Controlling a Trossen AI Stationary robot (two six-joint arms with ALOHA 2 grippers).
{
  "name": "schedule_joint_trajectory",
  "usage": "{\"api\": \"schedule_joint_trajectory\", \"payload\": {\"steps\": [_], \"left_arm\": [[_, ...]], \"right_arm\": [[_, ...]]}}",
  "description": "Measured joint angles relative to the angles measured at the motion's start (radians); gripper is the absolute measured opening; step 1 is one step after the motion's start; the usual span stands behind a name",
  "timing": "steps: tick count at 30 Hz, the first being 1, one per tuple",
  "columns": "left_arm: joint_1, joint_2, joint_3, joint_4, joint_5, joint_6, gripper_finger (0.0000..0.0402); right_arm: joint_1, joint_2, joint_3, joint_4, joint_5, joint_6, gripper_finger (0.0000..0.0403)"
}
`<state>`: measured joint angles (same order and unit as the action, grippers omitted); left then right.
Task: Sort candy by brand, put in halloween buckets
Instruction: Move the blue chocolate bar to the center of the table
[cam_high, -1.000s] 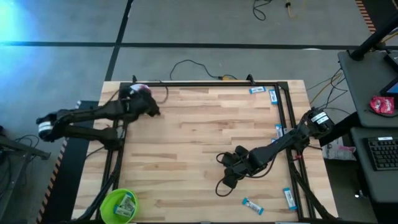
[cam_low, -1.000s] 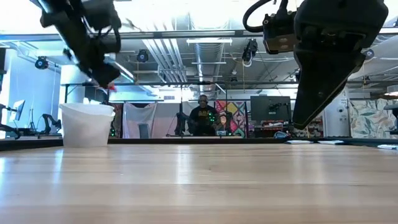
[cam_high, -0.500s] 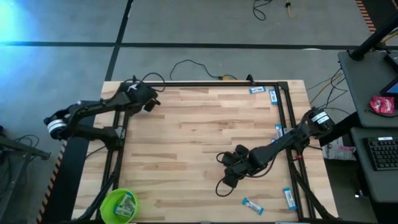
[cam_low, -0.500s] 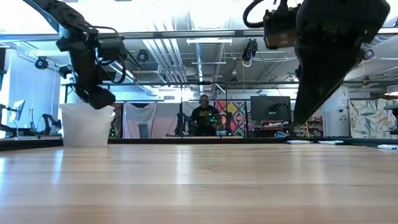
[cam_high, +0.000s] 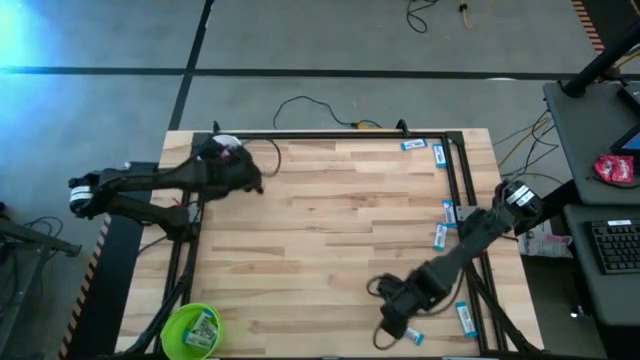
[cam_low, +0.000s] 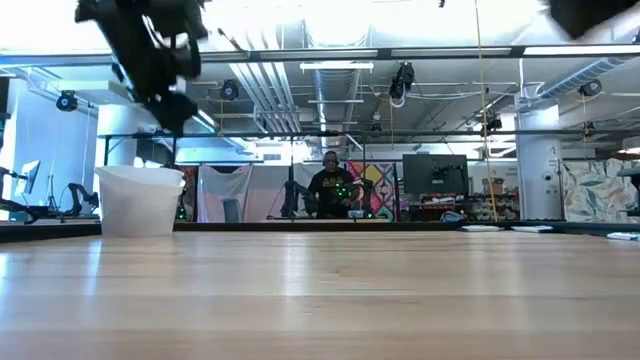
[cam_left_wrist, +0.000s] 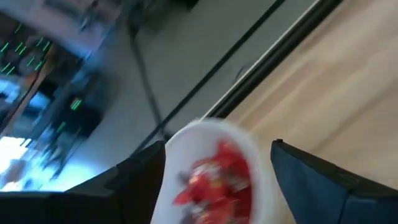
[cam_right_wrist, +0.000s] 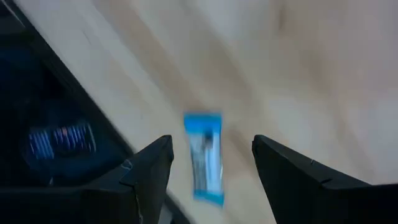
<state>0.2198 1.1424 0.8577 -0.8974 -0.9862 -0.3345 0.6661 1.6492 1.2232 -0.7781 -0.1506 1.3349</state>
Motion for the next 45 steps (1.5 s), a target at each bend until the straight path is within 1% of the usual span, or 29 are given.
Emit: {"api": "schedule_joint_trajectory", "payload": {"steps": [2,4,8,11,13,14,16,17,20,22,24,28,32,34,36,39,43,45], "left_arm": [[-0.086,-0.024,0.0,0.013,-0.006,-0.016,0.0277],[-0.163,-0.044,-0.001,0.018,-0.008,-0.038,0.0278],[-0.286,-0.058,-0.01,0.016,-0.007,-0.095,0.0278],[-0.354,-0.06,-0.017,0.017,-0.007,-0.155,0.0278],[-0.389,-0.056,-0.022,0.022,-0.015,-0.216,0.0278],[-0.406,-0.051,-0.027,0.038,-0.04,-0.263,0.0278],[-0.445,-0.043,-0.05,0.095,-0.12,-0.353,0.0278],[-0.466,-0.035,-0.068,0.133,-0.164,-0.37,0.0278],[-0.523,-0.014,-0.128,0.283,-0.312,-0.362,0.0278],[-0.539,0.004,-0.16,0.367,-0.403,-0.332,0.0278],[-0.544,0.021,-0.181,0.39,-0.437,-0.315,0.0278],[-0.545,0.052,-0.191,0.393,-0.437,-0.313,0.0278],[-0.545,0.082,-0.195,0.394,-0.437,-0.313,0.0278],[-0.545,0.098,-0.194,0.396,-0.437,-0.313,0.0278],[-0.545,0.112,-0.189,0.394,-0.437,-0.304,0.0278],[-0.545,0.125,-0.186,0.393,-0.434,-0.305,0.0278],[-0.545,0.146,-0.186,0.396,-0.412,-0.344,0.0278],[-0.545,0.159,-0.186,0.4,-0.41,-0.375,0.0278]], "right_arm": [[0.03,0.02,-0.005,0.0,-0.059,0.072,0.0219],[0.049,0.045,-0.005,0.022,-0.087,0.116,0.0219],[0.072,0.094,-0.005,0.104,-0.171,0.146,0.0219],[0.076,0.12,0.004,0.113,-0.227,0.165,0.0211],[0.076,0.139,0.01,0.121,-0.257,0.161,0.019],[0.076,0.149,0.01,0.122,-0.276,0.154,0.0175],[0.072,0.174,0.009,0.143,-0.334,0.145,0.0139],[0.068,0.187,0.009,0.155,-0.367,0.142,0.0119],[0.049,0.225,0.01,0.17,-0.432,0.123,0.0062],[0.028,0.238,0.011,0.17,-0.436,0.105,0.0029],[0.005,0.24,0.011,0.169,-0.441,0.074,0.0015],[-0.057,0.24,0.012,0.17,-0.408,-0.023,0.0013],[-0.134,0.241,0.014,0.184,-0.317,-0.141,0.0012],[-0.168,0.244,0.014,0.187,-0.292,-0.183,0.0012],[-0.191,0.245,0.014,0.182,-0.316,-0.207,0.0012],[-0.195,0.228,0.026,0.136,-0.4,-0.183,0.0012],[-0.12,0.201,0.084,0.027,-0.447,-0.1,0.0012],[-0.064,0.206,0.086,0.028,-0.473,-0.061,0.0012]]}}
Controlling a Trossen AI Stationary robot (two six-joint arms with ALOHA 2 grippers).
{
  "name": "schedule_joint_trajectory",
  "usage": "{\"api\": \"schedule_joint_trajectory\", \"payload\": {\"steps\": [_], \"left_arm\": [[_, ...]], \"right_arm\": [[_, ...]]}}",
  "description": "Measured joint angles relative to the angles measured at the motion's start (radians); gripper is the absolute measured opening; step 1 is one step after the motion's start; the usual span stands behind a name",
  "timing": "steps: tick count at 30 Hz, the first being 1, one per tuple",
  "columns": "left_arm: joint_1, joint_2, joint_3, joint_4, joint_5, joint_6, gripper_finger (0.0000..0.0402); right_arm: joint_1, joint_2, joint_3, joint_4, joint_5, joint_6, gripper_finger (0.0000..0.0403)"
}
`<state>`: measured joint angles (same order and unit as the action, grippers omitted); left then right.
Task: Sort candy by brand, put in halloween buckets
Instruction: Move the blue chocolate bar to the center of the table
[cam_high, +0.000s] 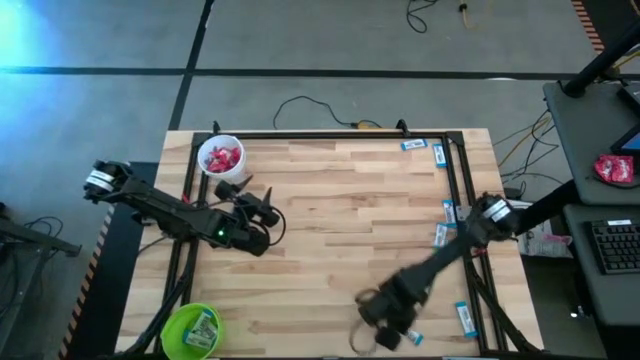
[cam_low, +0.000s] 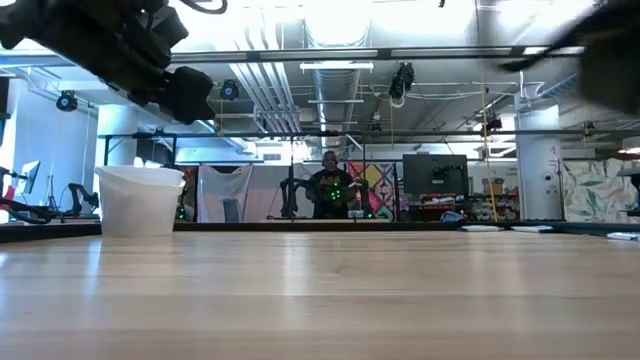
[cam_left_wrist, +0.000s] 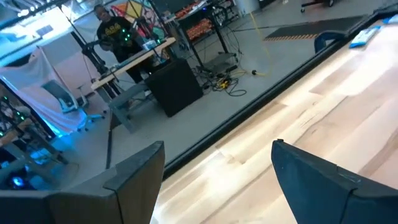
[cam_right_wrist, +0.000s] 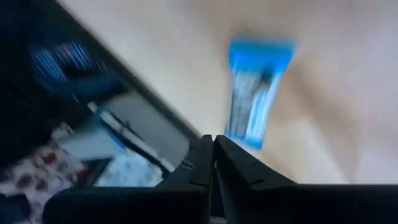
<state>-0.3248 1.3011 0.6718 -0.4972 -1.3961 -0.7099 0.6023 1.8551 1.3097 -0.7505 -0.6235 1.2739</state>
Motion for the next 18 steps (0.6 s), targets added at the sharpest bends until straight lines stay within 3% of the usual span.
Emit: {"api": "schedule_joint_trajectory", "payload": {"steps": [5,10,15,18], "left_arm": [[0.0,0.005,0.032,0.005,-0.001,-0.029,0.0278],[0.0,-0.008,0.064,0.004,-0.041,0.049,0.0278],[-0.002,-0.008,0.072,0.002,-0.018,0.088,0.0278],[-0.002,-0.008,0.07,0.002,-0.017,0.083,0.0278]], "right_arm": [[0.061,0.07,-0.011,0.014,-0.137,0.098,0.0012],[0.03,0.144,0.004,0.025,-0.138,0.063,0.0012],[-0.053,0.182,0.059,0.025,-0.141,-0.041,0.0012],[-0.11,0.184,0.1,0.026,-0.077,-0.137,0.0012]]}}
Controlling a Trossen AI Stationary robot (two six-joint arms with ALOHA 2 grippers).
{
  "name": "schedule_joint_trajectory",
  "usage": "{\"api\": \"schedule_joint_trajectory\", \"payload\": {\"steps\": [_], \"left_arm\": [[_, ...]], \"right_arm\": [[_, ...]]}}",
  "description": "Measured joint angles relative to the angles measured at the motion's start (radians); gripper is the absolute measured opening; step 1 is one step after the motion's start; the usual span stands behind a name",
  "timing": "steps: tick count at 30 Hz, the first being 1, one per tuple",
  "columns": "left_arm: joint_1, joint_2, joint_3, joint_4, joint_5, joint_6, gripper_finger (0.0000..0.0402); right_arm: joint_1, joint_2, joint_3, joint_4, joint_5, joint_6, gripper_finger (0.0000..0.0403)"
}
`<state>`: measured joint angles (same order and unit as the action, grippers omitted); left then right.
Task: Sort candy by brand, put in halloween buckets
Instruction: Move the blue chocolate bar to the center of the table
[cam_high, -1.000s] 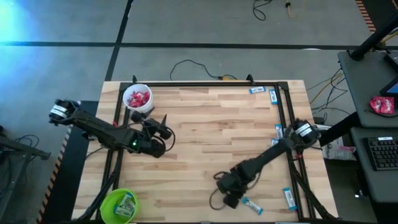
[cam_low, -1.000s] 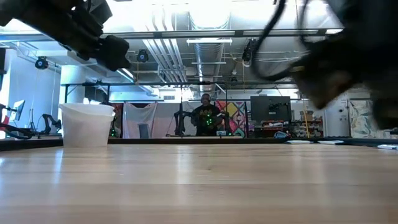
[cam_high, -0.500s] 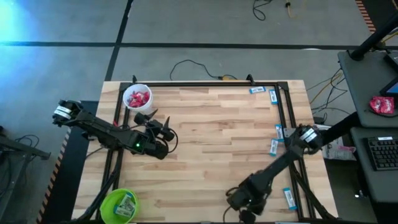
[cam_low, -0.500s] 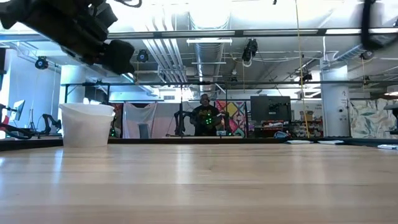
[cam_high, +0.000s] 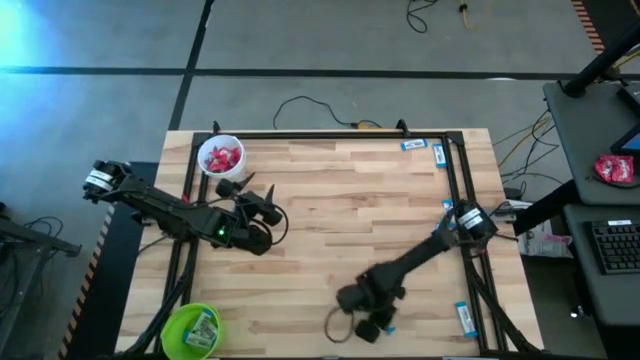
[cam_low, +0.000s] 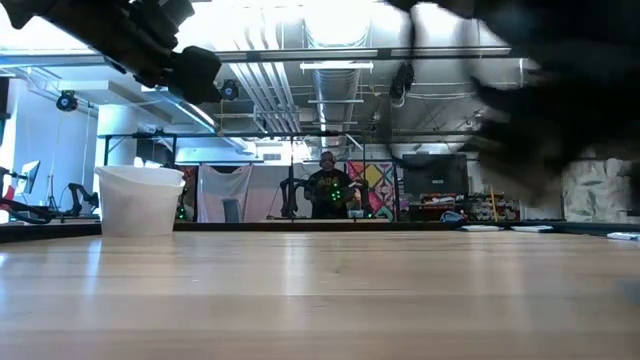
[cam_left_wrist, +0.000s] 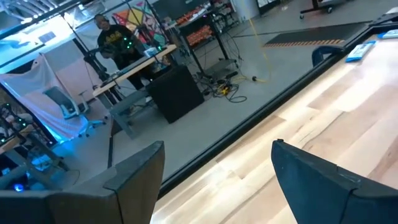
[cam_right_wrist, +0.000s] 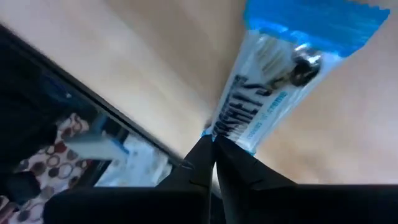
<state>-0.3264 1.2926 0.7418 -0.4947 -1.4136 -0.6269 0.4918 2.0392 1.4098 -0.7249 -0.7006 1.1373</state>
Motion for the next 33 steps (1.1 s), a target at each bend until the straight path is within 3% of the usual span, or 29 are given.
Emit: {"api": "schedule_joint_trajectory", "payload": {"steps": [7,12,14,16,19,21,28,33], "left_arm": [[0.0,0.0,-0.002,-0.003,0.009,-0.005,0.0278],[0.0,0.0,-0.007,-0.013,0.026,-0.017,0.0278],[0.0,0.001,-0.016,-0.013,0.045,-0.036,0.0278],[0.0,0.002,-0.03,-0.013,0.045,-0.081,0.0278],[0.0,0.002,-0.047,-0.017,0.046,-0.12,0.0278],[0.0,0.002,-0.049,-0.017,0.057,-0.119,0.0278],[0.0,0.002,-0.049,0.001,0.097,-0.123,0.0278],[0.0,0.002,-0.049,0.014,0.097,-0.124,0.0278]], "right_arm": [[-0.159,0.0,0.081,-0.009,0.163,-0.33,0.0012],[-0.278,-0.072,0.156,-0.211,0.193,-0.564,0.0012],[-0.327,-0.137,0.169,-0.309,0.3,-0.652,0.0012],[-0.384,-0.199,0.166,-0.389,0.502,-0.705,0.0012],[-0.495,-0.288,0.138,-0.437,0.85,-0.686,0.0012],[-0.595,-0.342,0.114,-0.441,0.961,-0.672,0.0012],[-1.012,-0.439,-0.047,-0.305,1.176,-0.565,0.0012],[-1.254,-0.427,-0.217,-0.058,1.13,-0.534,0.0012]]}}
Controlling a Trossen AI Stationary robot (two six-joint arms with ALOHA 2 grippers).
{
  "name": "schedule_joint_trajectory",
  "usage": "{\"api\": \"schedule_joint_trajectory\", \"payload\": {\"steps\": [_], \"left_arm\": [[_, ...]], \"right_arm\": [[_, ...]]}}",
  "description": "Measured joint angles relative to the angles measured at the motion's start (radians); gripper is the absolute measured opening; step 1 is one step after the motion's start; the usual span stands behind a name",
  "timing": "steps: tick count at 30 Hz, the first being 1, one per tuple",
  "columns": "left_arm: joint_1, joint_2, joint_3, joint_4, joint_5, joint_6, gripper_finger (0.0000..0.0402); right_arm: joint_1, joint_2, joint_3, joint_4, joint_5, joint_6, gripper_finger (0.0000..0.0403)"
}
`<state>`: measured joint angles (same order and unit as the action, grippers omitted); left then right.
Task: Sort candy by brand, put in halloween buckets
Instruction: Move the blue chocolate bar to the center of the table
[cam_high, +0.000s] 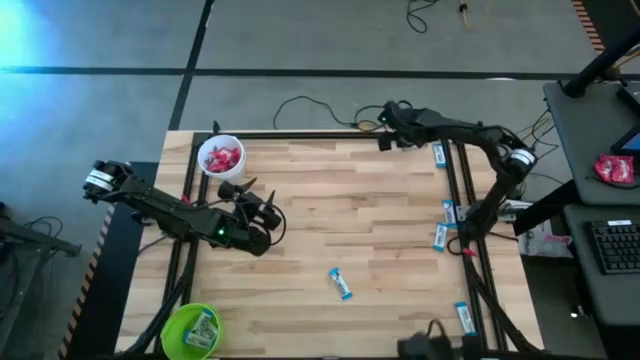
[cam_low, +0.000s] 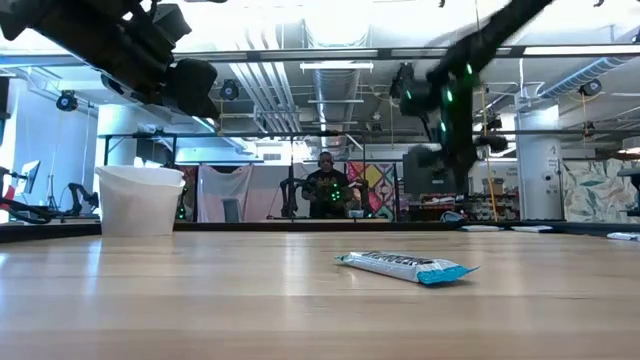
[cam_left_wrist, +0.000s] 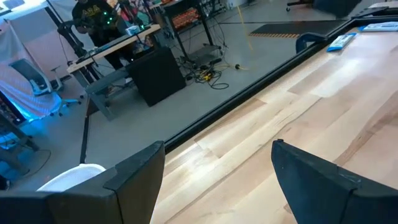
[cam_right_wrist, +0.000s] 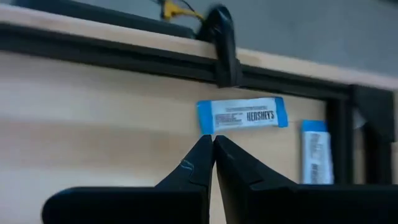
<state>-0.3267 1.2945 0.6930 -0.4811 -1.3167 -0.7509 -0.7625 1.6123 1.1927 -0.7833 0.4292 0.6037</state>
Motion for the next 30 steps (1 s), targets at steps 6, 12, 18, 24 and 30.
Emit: {"api": "schedule_joint_trajectory", "payload": {"steps": [6,12,18,24,30], "left_arm": [[0.0,0.0,0.0,0.0,-0.003,0.009,0.0278],[0.002,0.0,0.0,0.001,-0.012,0.012,0.0278],[0.008,0.0,0.0,0.002,-0.046,0.013,0.0278],[0.008,0.0,0.0,0.002,-0.045,0.013,0.0278],[0.008,0.0,-0.001,0.003,-0.015,0.0,0.0278]], "right_arm": [[-0.153,0.097,-0.106,0.186,-0.009,0.007,0.0012],[-0.196,0.157,-0.116,0.303,0.009,-0.017,0.0012],[-0.174,0.203,-0.105,0.288,-0.03,-0.032,0.0012],[-0.054,0.176,-0.13,0.183,-0.044,-0.017,0.0012],[0.223,0.114,-0.182,0.059,-0.094,0.097,0.0012]]}}
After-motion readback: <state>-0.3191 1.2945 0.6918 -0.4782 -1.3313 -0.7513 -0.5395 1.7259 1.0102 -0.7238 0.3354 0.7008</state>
